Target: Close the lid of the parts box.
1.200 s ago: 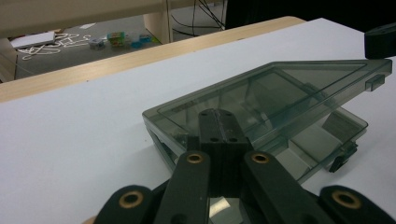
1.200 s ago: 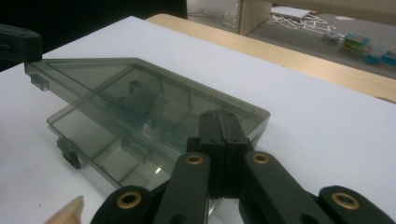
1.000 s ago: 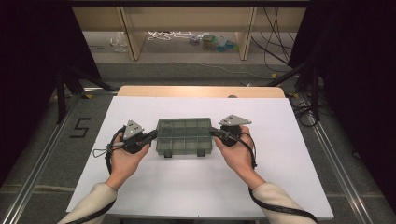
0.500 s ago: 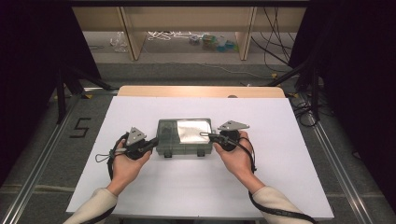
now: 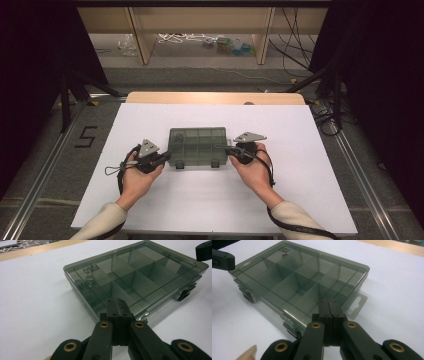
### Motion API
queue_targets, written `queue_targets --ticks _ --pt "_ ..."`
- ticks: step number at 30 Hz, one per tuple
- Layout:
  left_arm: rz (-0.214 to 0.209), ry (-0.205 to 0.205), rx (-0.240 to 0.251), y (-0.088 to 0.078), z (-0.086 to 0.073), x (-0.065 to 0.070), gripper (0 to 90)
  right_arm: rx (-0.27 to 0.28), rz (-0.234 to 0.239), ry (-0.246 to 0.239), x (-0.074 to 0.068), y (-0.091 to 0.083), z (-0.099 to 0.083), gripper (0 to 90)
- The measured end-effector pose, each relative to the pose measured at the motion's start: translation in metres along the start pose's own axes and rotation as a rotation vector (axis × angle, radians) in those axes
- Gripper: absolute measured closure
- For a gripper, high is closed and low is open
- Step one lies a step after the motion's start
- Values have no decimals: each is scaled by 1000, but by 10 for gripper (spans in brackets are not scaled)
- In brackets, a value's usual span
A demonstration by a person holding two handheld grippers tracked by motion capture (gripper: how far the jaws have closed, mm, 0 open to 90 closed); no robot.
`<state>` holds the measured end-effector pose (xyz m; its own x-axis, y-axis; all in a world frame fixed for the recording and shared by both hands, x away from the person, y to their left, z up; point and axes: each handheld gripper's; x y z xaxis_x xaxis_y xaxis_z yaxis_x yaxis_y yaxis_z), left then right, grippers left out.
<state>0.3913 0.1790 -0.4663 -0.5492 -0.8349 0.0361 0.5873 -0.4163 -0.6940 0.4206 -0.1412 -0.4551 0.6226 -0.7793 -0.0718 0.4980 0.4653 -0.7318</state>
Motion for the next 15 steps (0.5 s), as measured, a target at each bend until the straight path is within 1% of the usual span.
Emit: queue_targets --ticks 2,4,5,6,7,8,9,15 --pt "-4 -19 14 2 -1 1 900 0 6 -5 0 1 -1 900" --pt "-4 -20 16 2 -1 2 900 -3 2 2 0 1 -2 900" --pt "-2 -18 13 2 -1 2 900 -2 2 -1 0 2 -2 900" --pt "-2 -19 12 2 -1 2 900 4 -7 -18 1 3 -3 900" --pt "-1 -17 10 2 -1 2 900 0 -1 -10 1 3 -3 900" --pt "-1 -17 10 2 -1 2 900 11 -1 -16 2 4 -3 900" --pt "0 -17 10 2 -1 2 900 2 -1 1 1 3 -4 900" --pt "0 -18 13 2 -1 3 900 11 -6 -4 2 3 -5 900"
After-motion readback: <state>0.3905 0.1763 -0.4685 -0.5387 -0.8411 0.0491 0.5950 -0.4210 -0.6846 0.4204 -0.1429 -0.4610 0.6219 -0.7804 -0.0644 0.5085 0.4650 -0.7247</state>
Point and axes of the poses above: each handheld gripper's, and its own axes: y roughly forward along the jaws, z roughly out of its top, x roughly to its right, and after that the axes turned 11 degrees about -x, right-handed
